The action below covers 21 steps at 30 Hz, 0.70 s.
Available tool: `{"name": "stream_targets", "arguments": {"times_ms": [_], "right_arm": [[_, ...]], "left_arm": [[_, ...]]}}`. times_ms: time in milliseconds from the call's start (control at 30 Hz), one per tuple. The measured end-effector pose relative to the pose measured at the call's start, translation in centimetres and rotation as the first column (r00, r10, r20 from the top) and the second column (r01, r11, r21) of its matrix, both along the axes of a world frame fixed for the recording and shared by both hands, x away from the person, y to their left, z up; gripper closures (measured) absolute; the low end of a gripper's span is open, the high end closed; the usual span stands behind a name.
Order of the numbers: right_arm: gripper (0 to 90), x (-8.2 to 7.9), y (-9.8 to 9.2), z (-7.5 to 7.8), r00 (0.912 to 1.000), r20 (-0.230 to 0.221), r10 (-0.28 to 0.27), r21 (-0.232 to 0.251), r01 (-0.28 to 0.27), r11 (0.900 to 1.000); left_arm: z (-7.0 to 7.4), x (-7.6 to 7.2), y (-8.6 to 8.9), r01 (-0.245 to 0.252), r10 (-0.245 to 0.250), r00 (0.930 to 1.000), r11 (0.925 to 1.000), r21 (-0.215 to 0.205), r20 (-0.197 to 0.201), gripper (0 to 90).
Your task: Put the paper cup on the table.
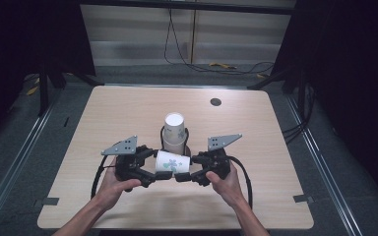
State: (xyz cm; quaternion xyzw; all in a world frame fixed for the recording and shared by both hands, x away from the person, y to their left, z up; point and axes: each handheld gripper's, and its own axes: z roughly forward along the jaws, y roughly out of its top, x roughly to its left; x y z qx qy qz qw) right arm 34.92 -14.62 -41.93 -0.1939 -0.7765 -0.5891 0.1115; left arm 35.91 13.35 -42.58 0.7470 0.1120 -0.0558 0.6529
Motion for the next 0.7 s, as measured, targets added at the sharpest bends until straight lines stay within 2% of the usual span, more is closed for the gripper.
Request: {"name": "stream_targets", "arguments": {"times_ms": [100,333,533,700], "right_arm": [[36.2,0.03,0.07,-0.07,1.0,0.003,0.007,-0.014,-0.007,1.0],[32.8,0.08,0.22,-0.37,1.0,-0.001,-0.002,-0.036,0.001,0.999],[30.2,0.08,0.39,-0.55,0.9999,0.004,-0.016,-0.059,0.016,0.998],[22.8,0.15,0.37,-0.6,0.9988,0.012,-0.048,-0.082,0.049,0.995]], "left_arm": [[0.03,0.09,0.09,0.01,-0.01,0.9999,1.0,-0.001,-0.01,23.8],[0.12,0.1,0.18,0.012,-0.012,0.9999,0.9999,-0.01,-0.002,27.8],[0.07,0.08,-0.02,0.001,-0.001,1.0,1.0,0.007,0.006,28.1],[0.15,0.09,-0.04,-0.024,0.023,0.9996,0.9994,0.027,0.013,28.2]]}}
